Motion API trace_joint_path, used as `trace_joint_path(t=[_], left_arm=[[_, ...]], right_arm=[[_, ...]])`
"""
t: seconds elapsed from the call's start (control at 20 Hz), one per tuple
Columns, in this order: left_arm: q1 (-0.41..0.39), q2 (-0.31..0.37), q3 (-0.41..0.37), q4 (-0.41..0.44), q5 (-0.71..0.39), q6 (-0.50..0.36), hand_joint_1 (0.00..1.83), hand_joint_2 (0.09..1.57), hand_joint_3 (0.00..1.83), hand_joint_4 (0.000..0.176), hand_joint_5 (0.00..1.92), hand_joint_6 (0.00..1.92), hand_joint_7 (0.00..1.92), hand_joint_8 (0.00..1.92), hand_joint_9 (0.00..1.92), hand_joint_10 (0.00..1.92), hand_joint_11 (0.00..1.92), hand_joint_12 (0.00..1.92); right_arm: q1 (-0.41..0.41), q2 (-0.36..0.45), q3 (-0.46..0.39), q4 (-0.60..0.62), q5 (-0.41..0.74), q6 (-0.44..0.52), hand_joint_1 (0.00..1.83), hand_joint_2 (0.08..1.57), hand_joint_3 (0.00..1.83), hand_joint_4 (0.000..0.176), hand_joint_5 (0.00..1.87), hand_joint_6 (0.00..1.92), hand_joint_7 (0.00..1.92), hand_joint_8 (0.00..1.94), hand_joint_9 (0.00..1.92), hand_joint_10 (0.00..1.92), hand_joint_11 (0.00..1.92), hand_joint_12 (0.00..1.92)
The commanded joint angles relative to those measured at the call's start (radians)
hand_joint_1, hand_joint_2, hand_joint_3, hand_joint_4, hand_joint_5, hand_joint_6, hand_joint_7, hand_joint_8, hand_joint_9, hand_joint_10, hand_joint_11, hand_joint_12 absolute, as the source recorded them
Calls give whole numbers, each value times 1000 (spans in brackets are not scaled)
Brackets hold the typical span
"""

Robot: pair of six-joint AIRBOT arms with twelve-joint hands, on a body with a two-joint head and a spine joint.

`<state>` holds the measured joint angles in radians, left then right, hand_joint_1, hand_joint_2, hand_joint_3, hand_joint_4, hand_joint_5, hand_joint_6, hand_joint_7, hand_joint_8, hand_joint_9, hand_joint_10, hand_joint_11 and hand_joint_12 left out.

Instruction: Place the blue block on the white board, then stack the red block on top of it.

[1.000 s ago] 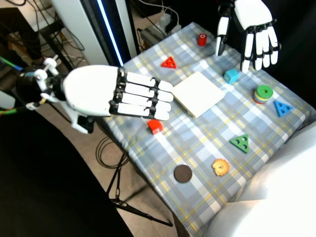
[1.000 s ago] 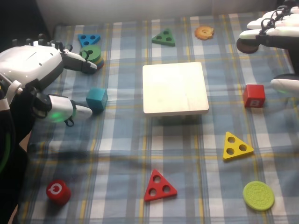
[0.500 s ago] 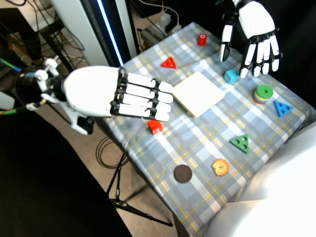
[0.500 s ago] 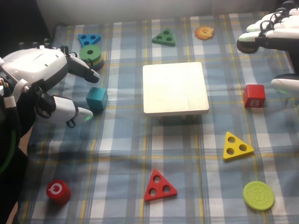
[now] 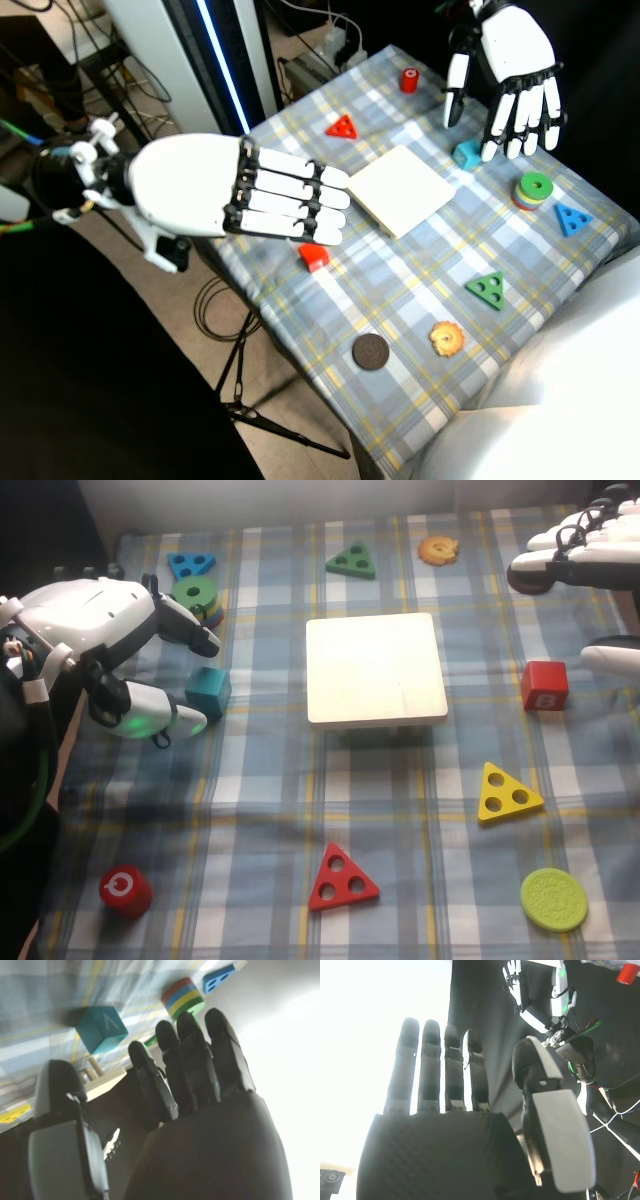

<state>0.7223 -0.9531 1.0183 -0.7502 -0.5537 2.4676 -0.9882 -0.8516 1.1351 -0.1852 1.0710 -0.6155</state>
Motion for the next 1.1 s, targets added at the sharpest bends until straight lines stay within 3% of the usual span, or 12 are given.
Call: trace_joint_path(t=[0.0, 0.3, 0.35, 0.4, 0.5, 0.55, 0.65, 0.7, 0.8, 0.85, 0.95, 1.05], left_arm=[[-19, -7, 9, 26, -83, 1, 943, 971, 7, 148, 806, 9, 666, 9, 534, 9, 222, 247], [-28, -18, 26, 18, -60, 3, 1002, 996, 4, 90, 935, 17, 727, 7, 569, 4, 231, 248], [-30, -22, 31, 16, -55, 3, 1054, 1035, 0, 159, 1087, 578, 762, 11, 590, 1, 238, 274], [-31, -26, 35, 15, -49, 3, 1055, 1055, 4, 170, 1079, 762, 783, 6, 598, 1, 241, 288], [-32, -29, 39, 14, -42, 3, 1087, 1067, 1, 84, 1077, 811, 789, 1, 592, 0, 238, 307], [-32, -29, 40, 12, -40, 3, 1092, 1075, 2, 59, 1061, 840, 770, 0, 571, 0, 213, 305], [-32, -29, 42, 7, -39, 3, 1106, 1066, 0, 39, 1089, 794, 790, 4, 593, 5, 234, 329], [-32, -30, 42, 5, -39, 3, 1102, 1058, 0, 62, 1104, 768, 801, 4, 600, 5, 241, 343], [-32, -32, 43, 1, -40, 3, 1101, 1057, 0, 66, 1108, 762, 806, 5, 608, 7, 245, 349], [-32, -35, 44, 0, -40, 3, 1075, 1064, 0, 123, 1085, 798, 789, 0, 605, 3, 232, 356], [-32, -36, 44, 0, -40, 3, 1055, 1069, 1, 164, 1063, 832, 763, 3, 605, 1, 234, 367], [-32, -36, 44, 0, -40, 3, 1045, 1075, 1, 176, 1044, 863, 739, 0, 595, 0, 228, 367]], right_arm=[[16, 0, 2, 31, 113, 8, 487, 1339, 2, 28, 380, 0, 431, 5, 412, 8, 307, 266], [16, -2, 2, 29, 112, 8, 440, 1349, 3, 19, 388, 2, 449, 5, 425, 6, 305, 277], [15, -3, 2, 29, 112, 8, 440, 1352, 4, 11, 389, 2, 449, 5, 425, 5, 305, 277], [15, -3, 2, 29, 112, 8, 440, 1351, 3, 11, 389, 2, 449, 4, 423, 4, 302, 275], [15, -3, 2, 29, 111, 8, 422, 1352, 3, 13, 387, 1, 447, 3, 423, 3, 301, 272], [15, -3, 2, 28, 111, 8, 419, 1352, 2, 12, 391, 3, 451, 4, 426, 4, 303, 273], [14, -3, 2, 28, 110, 9, 446, 1359, 2, 0, 401, 4, 464, 6, 441, 7, 321, 276], [13, -4, 2, 28, 110, 9, 454, 1363, 3, 0, 406, 6, 471, 7, 447, 9, 329, 277], [12, -4, 2, 28, 109, 11, 459, 1367, 4, 9, 403, 3, 472, 6, 449, 8, 330, 276], [11, -4, 2, 28, 109, 12, 446, 1368, 3, 15, 407, 3, 478, 6, 456, 8, 334, 276], [11, -4, 3, 28, 109, 12, 442, 1372, 4, 15, 405, 2, 476, 3, 455, 6, 331, 273], [11, -4, 3, 28, 109, 12, 424, 1370, 2, 27, 397, 0, 473, 1, 453, 3, 328, 271]])
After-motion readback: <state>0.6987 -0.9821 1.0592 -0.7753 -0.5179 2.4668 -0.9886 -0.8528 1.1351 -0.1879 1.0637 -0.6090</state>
